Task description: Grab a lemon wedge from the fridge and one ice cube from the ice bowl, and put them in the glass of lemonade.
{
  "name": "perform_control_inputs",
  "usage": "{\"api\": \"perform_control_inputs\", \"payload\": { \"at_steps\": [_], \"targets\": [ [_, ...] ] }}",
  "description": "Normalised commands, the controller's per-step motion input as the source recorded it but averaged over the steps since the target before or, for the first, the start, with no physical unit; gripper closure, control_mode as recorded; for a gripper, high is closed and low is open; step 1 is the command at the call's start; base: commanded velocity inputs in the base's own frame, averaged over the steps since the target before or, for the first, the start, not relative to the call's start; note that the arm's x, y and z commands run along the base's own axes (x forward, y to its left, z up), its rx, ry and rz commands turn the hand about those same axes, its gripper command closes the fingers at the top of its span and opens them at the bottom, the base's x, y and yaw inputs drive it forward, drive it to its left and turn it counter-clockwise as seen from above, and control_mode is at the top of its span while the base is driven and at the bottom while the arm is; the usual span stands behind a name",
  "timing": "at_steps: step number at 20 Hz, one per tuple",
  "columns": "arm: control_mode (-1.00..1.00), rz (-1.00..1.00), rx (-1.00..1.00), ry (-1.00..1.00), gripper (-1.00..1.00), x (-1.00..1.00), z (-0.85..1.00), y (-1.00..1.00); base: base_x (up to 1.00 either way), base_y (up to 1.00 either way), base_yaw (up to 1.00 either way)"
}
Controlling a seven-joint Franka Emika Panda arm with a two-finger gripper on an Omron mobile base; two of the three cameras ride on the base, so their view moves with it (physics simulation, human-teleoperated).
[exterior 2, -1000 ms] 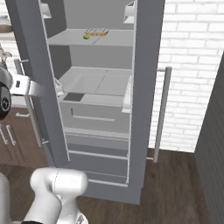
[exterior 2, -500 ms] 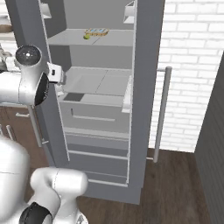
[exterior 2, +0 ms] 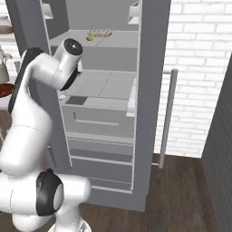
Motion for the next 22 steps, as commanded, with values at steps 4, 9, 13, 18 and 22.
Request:
{"api": "perform_control_inputs", "payload": {
  "at_steps": [4, 9, 13, 18, 22],
  "targets": [
    [-1.0, 0.29, 0.0, 0.0, -1.0, 0.84, -0.26, 0.09, 0.0, 0.0, 0.0],
    [-1.0, 0.36, 0.0, 0.04, -1.0, 0.61, -0.07, 0.01, 0.0, 0.0, 0.0],
    [-1.0, 0.29, 0.01, 0.05, -1.0, 0.28, 0.0, 0.02, 0.0, 0.0, 0.0],
    [-1.0, 0.15, 0.0, 0.04, -1.0, 0.0, -0.02, 0.47, 0.0, 0.0, 0.0],
    [-1.0, 0.03, 0.0, 0.0, -1.0, 0.0, -0.16, 0.97, 0.0, 0.0, 0.0]
  ]
}}
